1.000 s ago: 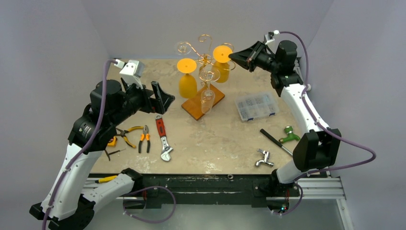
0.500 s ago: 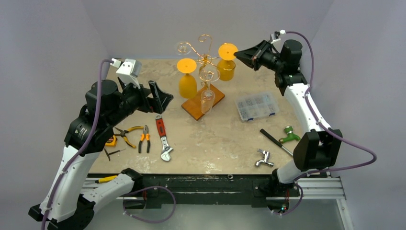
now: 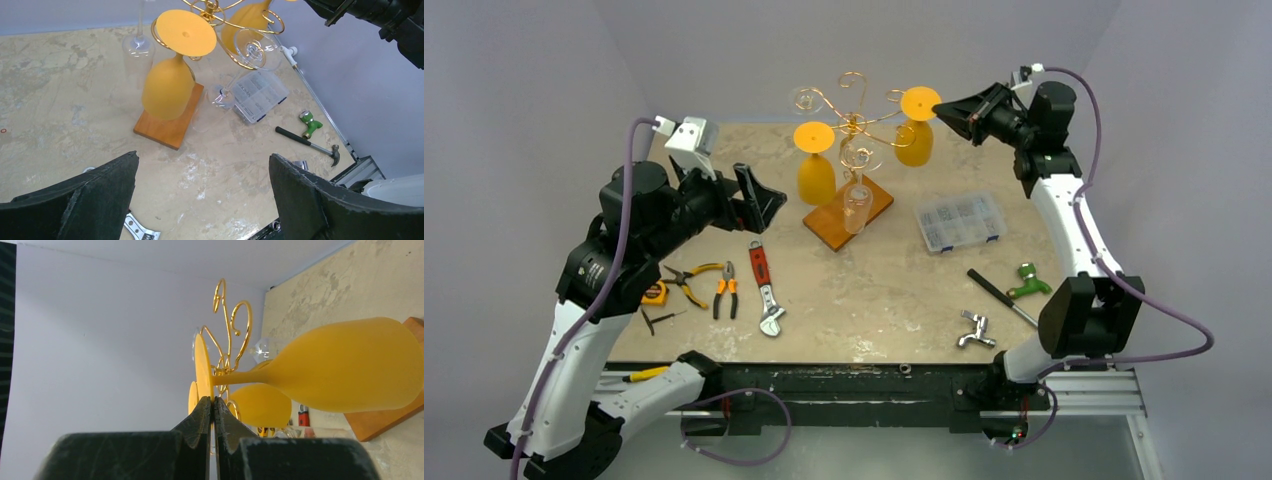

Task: Take the wine glass off the wine glass rack
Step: Place the wine glass at the center of the board.

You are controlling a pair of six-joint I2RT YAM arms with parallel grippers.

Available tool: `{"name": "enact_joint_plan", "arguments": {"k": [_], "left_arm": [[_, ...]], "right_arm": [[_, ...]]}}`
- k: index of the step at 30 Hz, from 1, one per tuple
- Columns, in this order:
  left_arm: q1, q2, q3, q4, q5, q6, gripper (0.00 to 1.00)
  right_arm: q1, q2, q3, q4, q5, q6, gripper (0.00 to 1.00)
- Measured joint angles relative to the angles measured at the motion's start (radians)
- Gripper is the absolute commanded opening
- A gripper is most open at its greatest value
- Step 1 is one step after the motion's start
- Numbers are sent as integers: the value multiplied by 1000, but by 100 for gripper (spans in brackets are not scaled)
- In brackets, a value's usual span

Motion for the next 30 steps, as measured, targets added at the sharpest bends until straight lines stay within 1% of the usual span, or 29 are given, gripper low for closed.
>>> {"name": "enact_joint_plan", "arguments": {"k": [8,14,30], "left_arm": [[0,14,39,-1,19,0,100],[0,16,54,-2,38,-1,100],[0,-4,77,-12,66,-1,100]], "right_arm": [[-57,-76,-5,-29,8,-11,0],[-58,-151,-42,-38,9,-19,0],[-58,-287,-94,-158,34,-53,0]]}}
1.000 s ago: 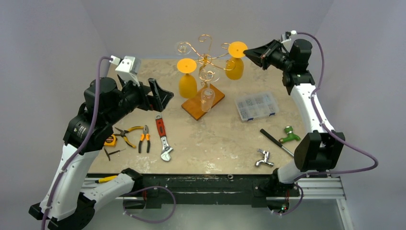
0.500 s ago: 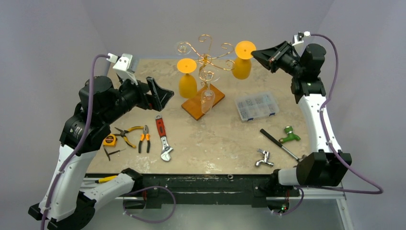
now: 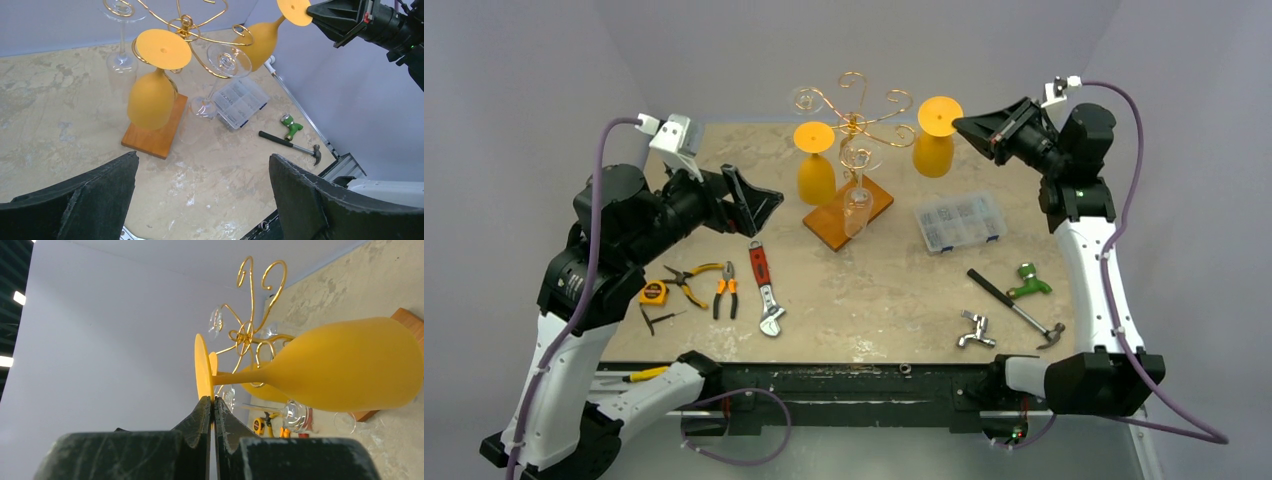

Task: Take the wine glass off the wine glass rack
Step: Place the wine glass at the center of the board.

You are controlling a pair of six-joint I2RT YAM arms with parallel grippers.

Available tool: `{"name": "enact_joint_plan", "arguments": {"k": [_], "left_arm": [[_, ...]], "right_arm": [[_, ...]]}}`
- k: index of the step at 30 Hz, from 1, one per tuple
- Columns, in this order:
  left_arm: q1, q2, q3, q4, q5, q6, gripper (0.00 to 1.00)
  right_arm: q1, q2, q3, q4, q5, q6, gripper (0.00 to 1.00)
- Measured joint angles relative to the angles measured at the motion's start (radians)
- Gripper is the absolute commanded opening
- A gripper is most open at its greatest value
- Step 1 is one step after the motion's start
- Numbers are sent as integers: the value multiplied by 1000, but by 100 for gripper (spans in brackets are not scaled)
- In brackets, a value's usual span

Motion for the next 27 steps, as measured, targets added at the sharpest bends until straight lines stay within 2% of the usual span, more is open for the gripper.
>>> {"name": "enact_joint_plan", "arguments": {"k": [12,17,27], "left_arm": [[0,-32,13,-5,10,-1,100],[0,-31,23,-5,27,-7,100],[0,44,89,-3,194,-10,100]], "right_arm": [[0,-74,-11,-106,0,-31,0],[0,-78,27,-238,1,-96,0],[0,-101,70,-362,-3,-130,0]]}}
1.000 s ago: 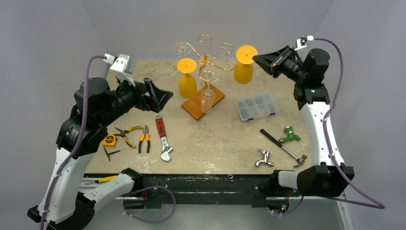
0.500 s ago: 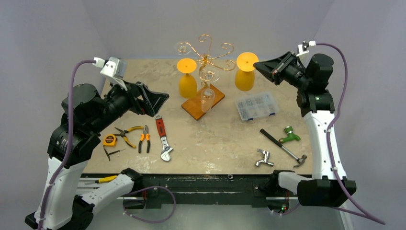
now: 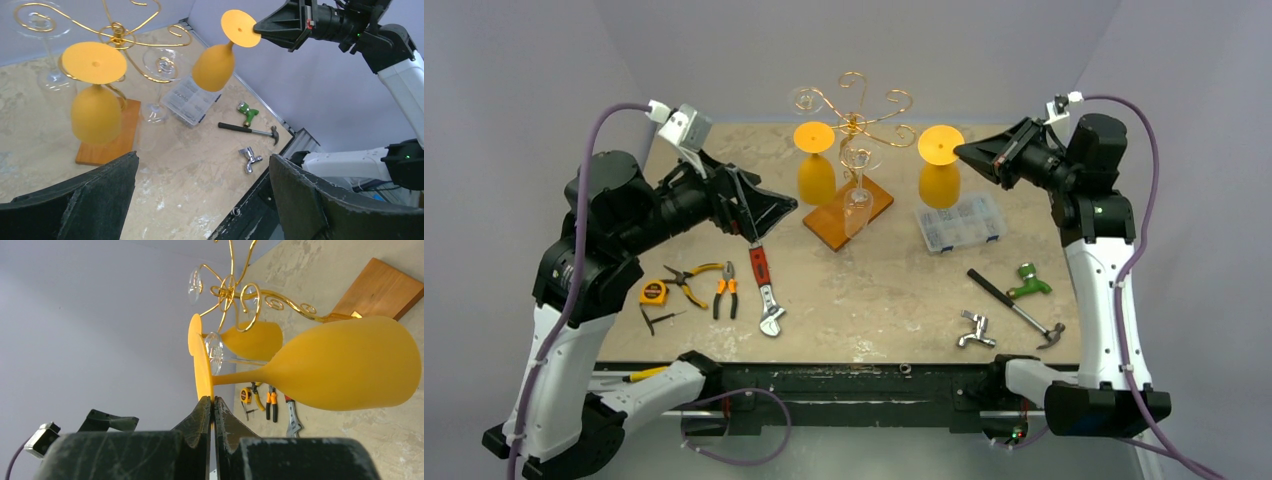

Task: Take the wine glass off the wine glass rack
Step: Place the wine glass at the center of the board.

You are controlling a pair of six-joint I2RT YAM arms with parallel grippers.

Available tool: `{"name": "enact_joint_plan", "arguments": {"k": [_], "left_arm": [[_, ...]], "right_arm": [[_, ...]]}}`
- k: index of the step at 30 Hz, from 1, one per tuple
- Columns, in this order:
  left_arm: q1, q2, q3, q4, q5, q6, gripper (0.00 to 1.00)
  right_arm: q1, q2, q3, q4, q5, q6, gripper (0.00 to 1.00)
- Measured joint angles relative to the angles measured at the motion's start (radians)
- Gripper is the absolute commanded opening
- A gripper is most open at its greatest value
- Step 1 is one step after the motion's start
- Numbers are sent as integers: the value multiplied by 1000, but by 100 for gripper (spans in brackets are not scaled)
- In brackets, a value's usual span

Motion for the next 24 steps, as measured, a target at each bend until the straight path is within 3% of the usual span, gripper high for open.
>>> {"name": "enact_joint_plan", "arguments": {"k": [13,24], "left_arm": [[0,152,26,86,240,-106,98],[0,231,50,249,338,-269,91]], "right_arm": [[0,-19,72,-135,-22,-72,0],[0,-55,65,-82,-95,-71,0]]}}
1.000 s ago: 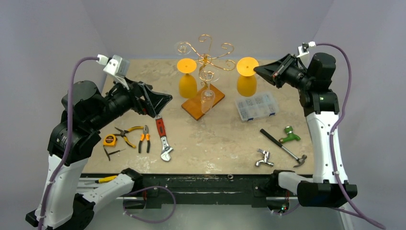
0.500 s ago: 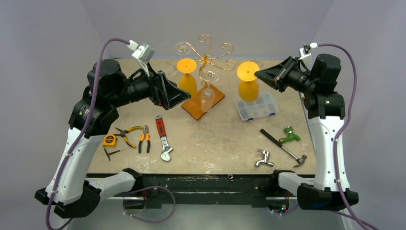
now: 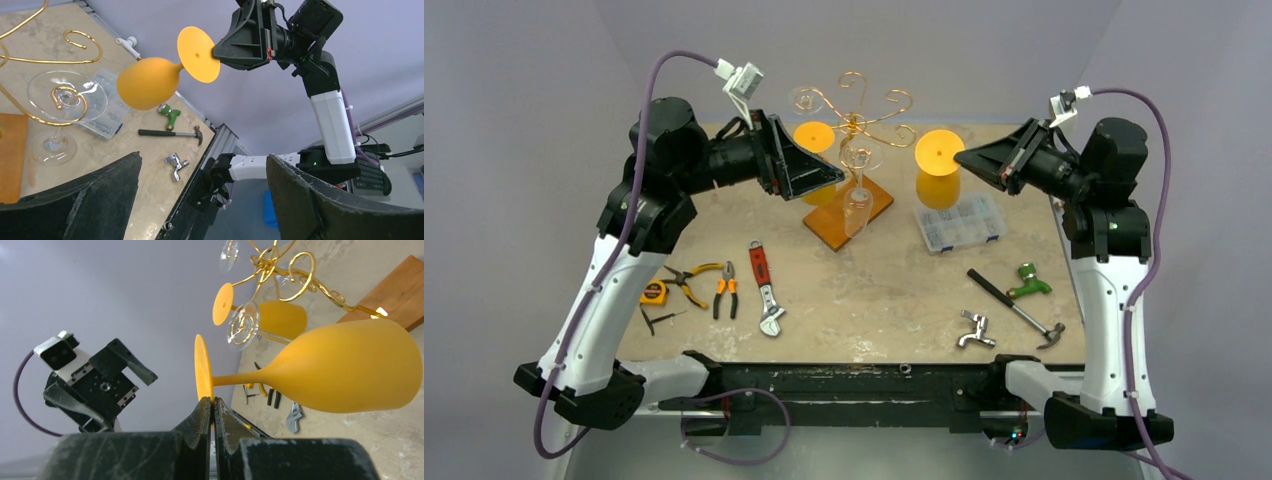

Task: Take the wine glass off the wine glass rack
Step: Place the wine glass at the center of the board.

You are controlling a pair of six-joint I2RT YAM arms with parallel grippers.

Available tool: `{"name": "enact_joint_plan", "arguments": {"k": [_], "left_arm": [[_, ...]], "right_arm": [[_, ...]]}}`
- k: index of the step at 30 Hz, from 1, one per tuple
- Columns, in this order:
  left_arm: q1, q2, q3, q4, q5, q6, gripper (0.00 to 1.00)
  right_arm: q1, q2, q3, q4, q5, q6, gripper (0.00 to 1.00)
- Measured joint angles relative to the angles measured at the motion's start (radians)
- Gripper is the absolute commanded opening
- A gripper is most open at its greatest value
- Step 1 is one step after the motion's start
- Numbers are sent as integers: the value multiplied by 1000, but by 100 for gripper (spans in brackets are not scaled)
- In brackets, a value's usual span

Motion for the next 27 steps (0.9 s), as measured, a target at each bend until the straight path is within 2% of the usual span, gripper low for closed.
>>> {"name": "enact_joint_plan", "arguments": {"k": [10,27], "left_arm": [[-19,79,0,105,43,-122,90],[-93,246,78,161,124,-182,81]], "right_arm": [[0,-35,-8,89,-68,3,0],[0,-43,-34,137,-114,-6,0]]}}
